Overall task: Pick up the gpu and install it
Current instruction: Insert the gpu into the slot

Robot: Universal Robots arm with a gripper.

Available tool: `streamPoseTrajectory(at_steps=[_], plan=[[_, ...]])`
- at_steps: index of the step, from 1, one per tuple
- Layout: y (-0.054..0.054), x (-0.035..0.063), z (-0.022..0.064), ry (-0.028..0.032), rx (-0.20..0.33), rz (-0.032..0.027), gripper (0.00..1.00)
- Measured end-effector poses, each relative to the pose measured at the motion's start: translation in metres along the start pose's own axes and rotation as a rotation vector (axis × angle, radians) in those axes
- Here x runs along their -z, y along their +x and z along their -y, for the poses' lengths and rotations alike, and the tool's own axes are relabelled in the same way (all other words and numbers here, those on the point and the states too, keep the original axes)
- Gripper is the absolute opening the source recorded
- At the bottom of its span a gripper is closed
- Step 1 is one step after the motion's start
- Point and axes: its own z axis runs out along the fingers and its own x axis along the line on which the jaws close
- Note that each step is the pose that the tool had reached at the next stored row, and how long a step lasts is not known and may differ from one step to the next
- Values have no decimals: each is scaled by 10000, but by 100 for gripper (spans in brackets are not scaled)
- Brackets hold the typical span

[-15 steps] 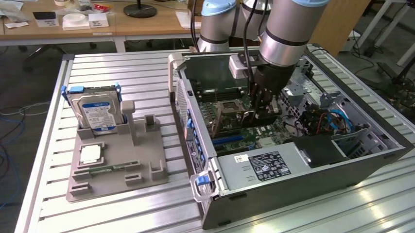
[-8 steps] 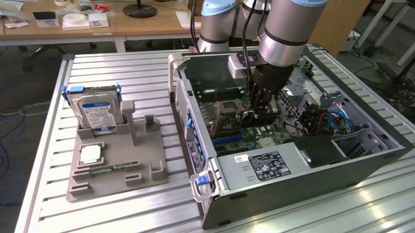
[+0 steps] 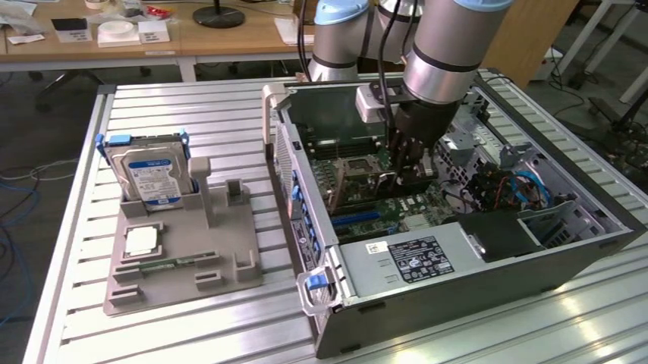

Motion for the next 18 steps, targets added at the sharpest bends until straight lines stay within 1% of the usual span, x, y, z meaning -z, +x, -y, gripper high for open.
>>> streamPoseTrajectory(at_steps=[9, 14, 18], plan=[[0, -1, -7, 1, 0, 5, 27], [2, 0, -31, 2, -1, 6, 27], [6, 0, -32, 2, 1, 5, 27]])
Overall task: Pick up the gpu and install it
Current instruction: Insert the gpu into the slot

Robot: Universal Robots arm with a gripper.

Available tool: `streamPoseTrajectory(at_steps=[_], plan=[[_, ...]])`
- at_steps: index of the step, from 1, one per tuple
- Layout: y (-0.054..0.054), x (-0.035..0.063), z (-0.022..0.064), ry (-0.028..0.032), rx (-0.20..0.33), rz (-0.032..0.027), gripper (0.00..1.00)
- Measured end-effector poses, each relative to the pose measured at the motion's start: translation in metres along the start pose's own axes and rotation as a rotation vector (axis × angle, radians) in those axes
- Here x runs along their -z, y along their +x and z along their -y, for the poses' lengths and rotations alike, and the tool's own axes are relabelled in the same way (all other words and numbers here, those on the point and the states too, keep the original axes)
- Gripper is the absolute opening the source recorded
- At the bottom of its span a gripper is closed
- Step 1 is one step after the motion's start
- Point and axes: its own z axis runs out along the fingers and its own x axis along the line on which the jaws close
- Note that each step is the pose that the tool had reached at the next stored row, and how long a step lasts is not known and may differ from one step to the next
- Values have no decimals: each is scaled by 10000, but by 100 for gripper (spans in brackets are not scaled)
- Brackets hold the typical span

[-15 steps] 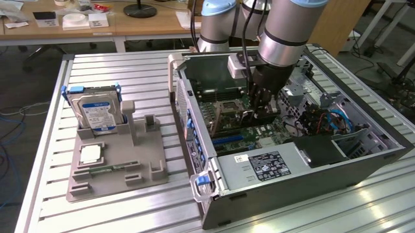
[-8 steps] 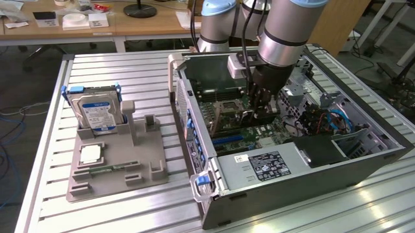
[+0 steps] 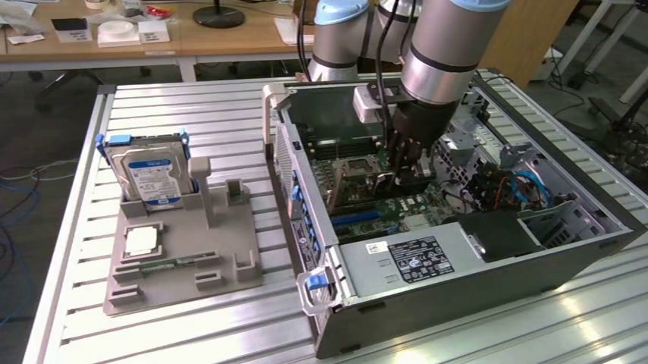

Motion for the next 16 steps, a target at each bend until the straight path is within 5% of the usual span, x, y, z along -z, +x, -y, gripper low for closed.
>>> streamPoseTrajectory(at_steps=[16], plan=[[16, -12, -32, 1, -1, 2, 27]])
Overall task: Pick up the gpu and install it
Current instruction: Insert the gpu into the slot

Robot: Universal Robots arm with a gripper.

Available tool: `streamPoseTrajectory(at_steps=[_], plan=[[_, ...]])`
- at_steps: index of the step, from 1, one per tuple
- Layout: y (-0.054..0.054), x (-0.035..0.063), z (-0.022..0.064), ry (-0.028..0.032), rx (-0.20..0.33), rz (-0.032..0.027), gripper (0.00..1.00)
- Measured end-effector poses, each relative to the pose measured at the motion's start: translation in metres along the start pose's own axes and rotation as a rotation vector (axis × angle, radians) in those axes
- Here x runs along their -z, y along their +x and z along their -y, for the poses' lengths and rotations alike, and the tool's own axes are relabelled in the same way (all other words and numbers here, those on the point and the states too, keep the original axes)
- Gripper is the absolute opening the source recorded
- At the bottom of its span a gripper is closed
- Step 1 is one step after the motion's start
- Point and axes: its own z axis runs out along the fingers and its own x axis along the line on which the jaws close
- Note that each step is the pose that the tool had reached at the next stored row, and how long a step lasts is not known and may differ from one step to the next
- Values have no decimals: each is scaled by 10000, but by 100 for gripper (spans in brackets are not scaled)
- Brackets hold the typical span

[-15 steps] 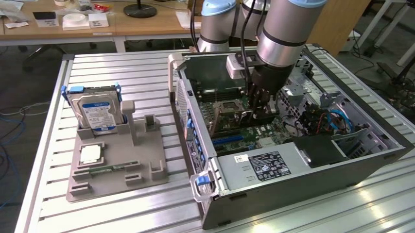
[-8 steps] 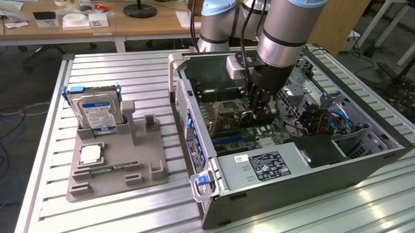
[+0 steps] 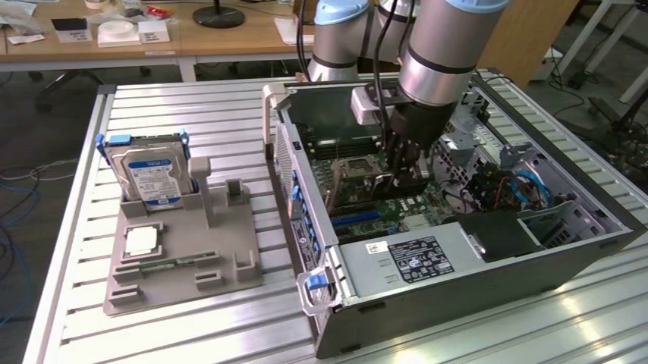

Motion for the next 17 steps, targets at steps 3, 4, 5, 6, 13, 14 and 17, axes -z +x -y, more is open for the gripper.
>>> streamPoseTrajectory(at_steps=[3, 4, 5, 6, 13, 14, 17], plan=[[1, -13, -3, -1, 0, -3, 27], [1, -12, -3, -1, 0, -4, 27], [1, -13, -3, -2, 1, -4, 27], [1, -13, -4, -1, -1, -3, 27], [12, -13, -29, -1, 1, -1, 27], [17, -13, -29, -1, 0, -1, 27], [24, -12, -30, 0, -1, -1, 27]])
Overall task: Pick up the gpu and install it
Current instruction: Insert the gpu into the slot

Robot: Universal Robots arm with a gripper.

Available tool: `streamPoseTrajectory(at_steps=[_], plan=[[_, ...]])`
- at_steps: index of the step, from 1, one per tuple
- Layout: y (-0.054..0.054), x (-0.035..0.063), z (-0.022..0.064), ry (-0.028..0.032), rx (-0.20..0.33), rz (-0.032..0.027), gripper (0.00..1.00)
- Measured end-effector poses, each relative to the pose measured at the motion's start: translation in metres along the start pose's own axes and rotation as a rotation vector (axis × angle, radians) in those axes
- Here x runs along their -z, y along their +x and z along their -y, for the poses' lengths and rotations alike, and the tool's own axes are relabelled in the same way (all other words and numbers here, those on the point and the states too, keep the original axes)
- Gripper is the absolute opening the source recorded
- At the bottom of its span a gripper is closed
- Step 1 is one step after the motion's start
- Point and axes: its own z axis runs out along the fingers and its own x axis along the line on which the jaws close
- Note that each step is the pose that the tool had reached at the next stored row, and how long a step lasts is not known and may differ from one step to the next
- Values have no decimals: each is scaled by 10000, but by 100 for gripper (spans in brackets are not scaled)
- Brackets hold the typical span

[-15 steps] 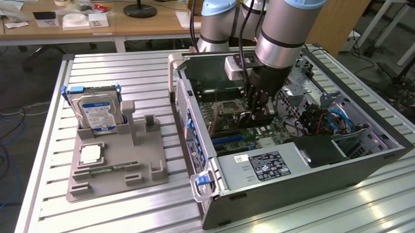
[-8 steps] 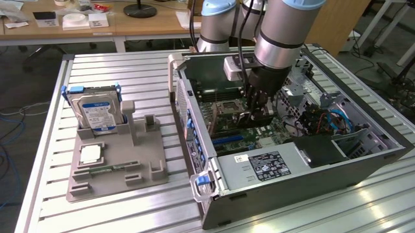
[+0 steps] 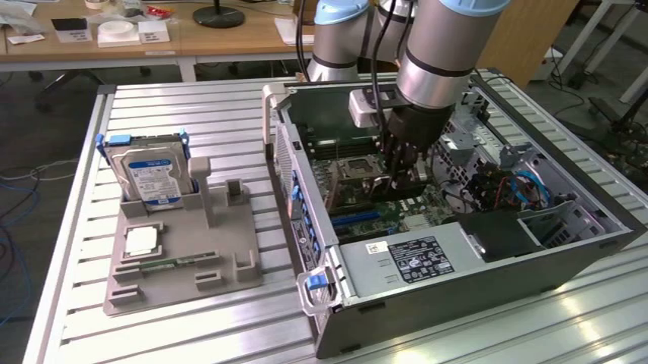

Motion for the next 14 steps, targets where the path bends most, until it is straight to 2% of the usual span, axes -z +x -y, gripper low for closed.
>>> streamPoseTrajectory(at_steps=[5, 14], plan=[[3, 1, -35, 2, 1, 2, 27], [27, 3, -49, 0, 0, 22, 27]])
